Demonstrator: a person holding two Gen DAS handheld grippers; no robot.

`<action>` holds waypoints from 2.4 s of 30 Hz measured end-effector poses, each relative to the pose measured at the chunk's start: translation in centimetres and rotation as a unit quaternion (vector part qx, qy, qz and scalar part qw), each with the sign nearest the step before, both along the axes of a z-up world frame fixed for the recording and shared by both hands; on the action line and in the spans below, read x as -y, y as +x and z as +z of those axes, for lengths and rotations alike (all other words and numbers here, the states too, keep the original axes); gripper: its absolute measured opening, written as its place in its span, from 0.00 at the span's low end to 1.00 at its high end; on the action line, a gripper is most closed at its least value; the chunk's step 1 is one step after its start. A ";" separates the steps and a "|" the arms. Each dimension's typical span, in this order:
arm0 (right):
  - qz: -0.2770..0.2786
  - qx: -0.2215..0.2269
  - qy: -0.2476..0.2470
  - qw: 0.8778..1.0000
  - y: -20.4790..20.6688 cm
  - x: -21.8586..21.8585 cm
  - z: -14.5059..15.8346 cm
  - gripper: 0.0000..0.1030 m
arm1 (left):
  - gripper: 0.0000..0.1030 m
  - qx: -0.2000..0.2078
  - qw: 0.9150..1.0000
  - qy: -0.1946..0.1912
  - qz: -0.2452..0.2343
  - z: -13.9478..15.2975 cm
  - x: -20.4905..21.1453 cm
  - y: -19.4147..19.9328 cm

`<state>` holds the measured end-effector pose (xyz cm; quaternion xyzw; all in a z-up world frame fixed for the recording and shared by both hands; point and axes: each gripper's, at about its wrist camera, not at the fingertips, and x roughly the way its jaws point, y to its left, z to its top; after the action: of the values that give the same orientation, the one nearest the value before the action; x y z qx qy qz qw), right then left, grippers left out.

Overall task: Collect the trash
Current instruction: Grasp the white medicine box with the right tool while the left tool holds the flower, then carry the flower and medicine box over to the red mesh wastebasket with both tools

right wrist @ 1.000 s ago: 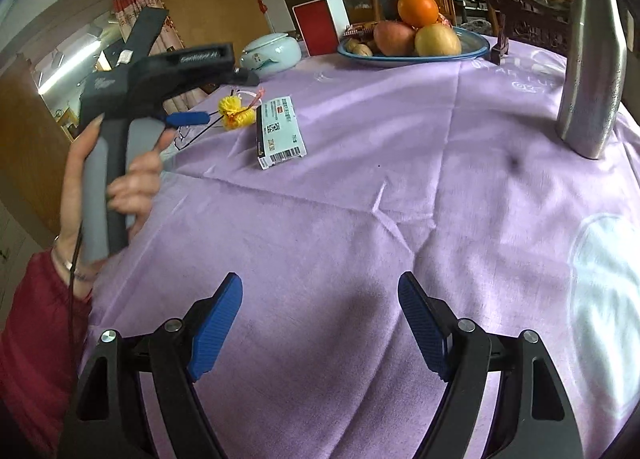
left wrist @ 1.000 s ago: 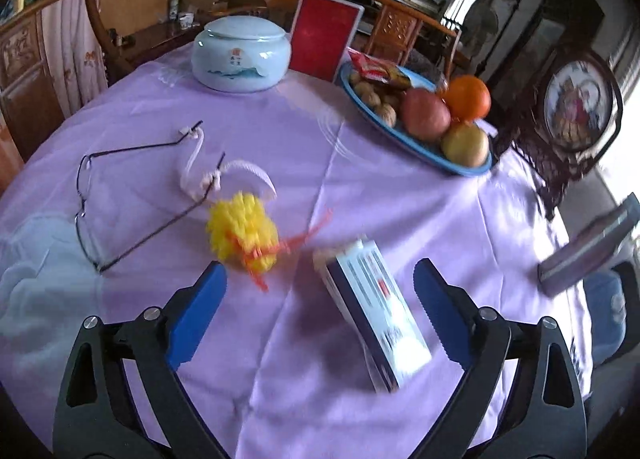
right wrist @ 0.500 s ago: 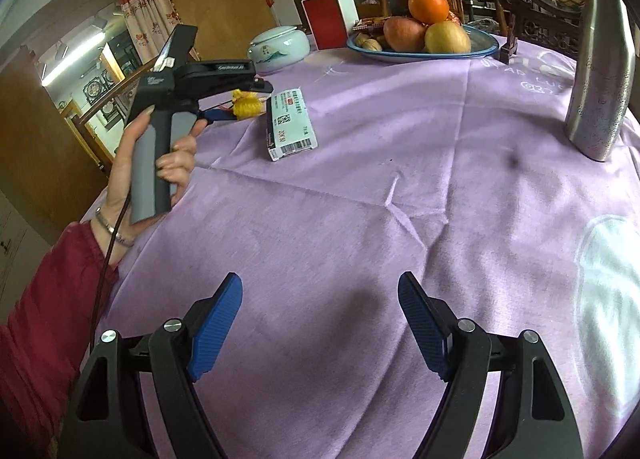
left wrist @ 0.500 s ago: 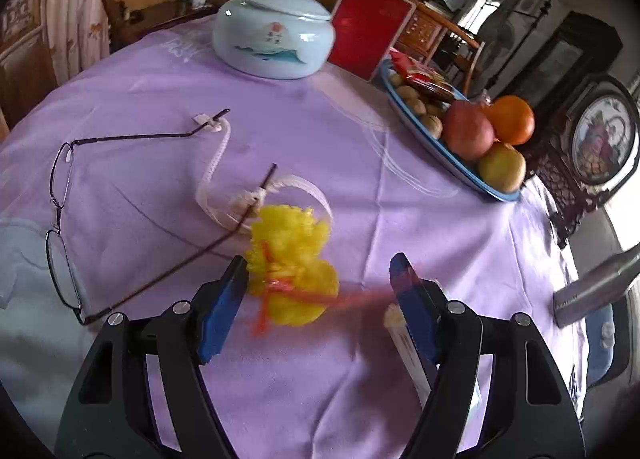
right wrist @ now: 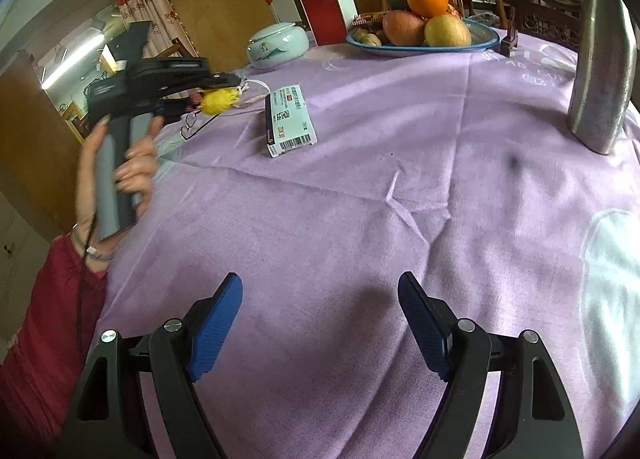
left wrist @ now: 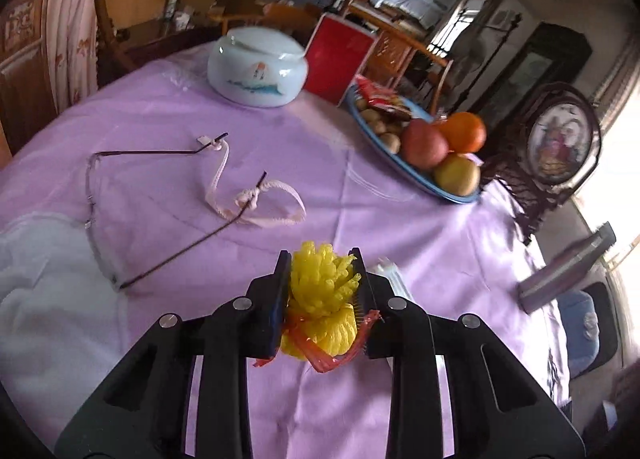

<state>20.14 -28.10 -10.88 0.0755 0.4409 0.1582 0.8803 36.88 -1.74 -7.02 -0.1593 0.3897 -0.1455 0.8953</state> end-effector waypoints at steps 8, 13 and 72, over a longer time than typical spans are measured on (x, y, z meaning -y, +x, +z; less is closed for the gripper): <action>-0.005 0.041 -0.018 0.999 -0.4 0.0 0.9 0.77 | 0.29 0.002 0.999 0.039 0.031 -0.7 -3.1 -5.4; -0.004 0.085 -0.038 0.996 -0.8 -0.3 1.7 0.77 | 0.29 -0.044 0.998 0.040 0.035 -2.7 -4.5 -5.7; -0.040 0.073 0.002 0.997 8.0 -3.7 2.9 0.46 | 0.28 -0.038 0.988 0.113 0.096 -3.2 -5.9 -7.5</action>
<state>28.14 -24.37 -7.96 0.0834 0.3721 0.1288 0.9154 29.34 4.15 -10.24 -0.0995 0.4198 -0.0074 0.9021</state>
